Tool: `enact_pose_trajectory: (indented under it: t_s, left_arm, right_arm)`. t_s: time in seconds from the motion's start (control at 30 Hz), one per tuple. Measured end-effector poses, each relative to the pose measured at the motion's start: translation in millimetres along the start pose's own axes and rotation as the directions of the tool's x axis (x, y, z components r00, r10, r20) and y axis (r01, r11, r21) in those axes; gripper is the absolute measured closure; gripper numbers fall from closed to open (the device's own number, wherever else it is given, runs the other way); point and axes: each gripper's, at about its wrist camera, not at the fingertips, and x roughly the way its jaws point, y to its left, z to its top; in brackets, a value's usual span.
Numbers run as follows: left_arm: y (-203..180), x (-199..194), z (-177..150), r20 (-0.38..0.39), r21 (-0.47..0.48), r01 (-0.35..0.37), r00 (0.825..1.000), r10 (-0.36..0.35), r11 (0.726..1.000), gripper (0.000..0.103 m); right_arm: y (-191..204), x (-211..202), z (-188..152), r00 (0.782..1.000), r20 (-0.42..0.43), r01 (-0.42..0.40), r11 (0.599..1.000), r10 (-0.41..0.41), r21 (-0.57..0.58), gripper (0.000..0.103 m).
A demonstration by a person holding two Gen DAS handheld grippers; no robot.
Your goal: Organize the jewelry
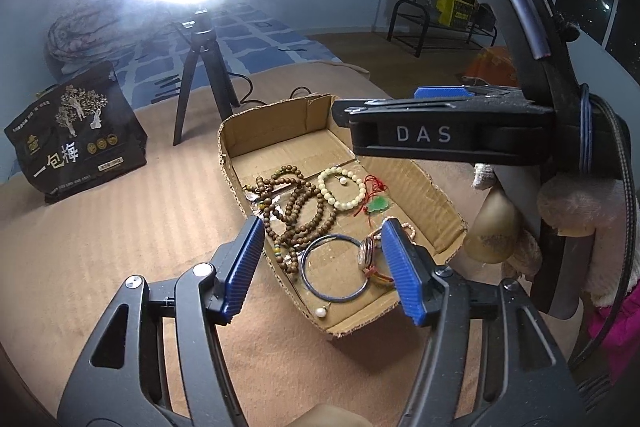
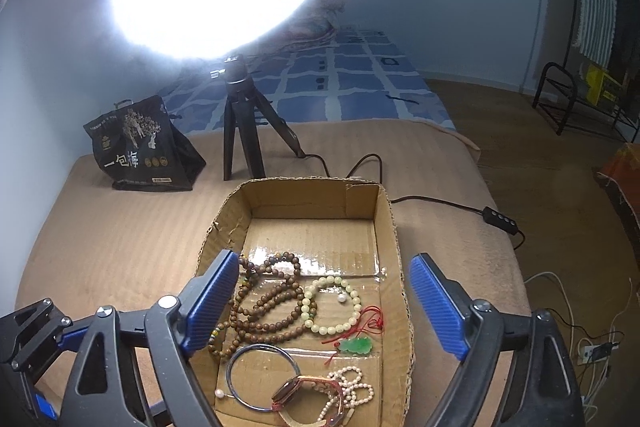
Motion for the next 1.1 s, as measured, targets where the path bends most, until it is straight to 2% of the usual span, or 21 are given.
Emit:
enact_pose_trajectory:
  t_s: [0.17, 0.3, 0.77, 1.1]
  left_arm:
    - [-2.4, -17.0, -4.1, 0.020, 0.006, -0.011, 1.000, 0.011, 1.000, 0.039]
    - [-2.1, -34.3, -8.6, 0.041, 0.000, -0.019, 0.999, 0.019, 1.000, 0.033]
    - [-1.5, -88.6, -28.5, 0.101, -0.029, -0.061, 0.993, 0.063, 0.998, 0.022]
    - [-10.0, -126.9, -46.3, 0.141, -0.023, -0.086, 0.986, 0.088, 0.996, 0.020]
  right_arm:
    - [3.8, -15.7, -1.6, 1.000, 0.013, 0.008, 1.000, -0.008, 0.007, 0.011]
    - [10.1, -29.8, -3.2, 1.000, 0.025, 0.011, 1.000, -0.011, 0.004, 0.011]
    - [27.3, -83.4, -16.4, 0.996, 0.080, 0.030, 0.999, -0.029, -0.013, 0.008]
    - [29.0, -124.6, -36.9, 0.991, 0.121, 0.054, 0.999, -0.054, 0.006, 0.002]
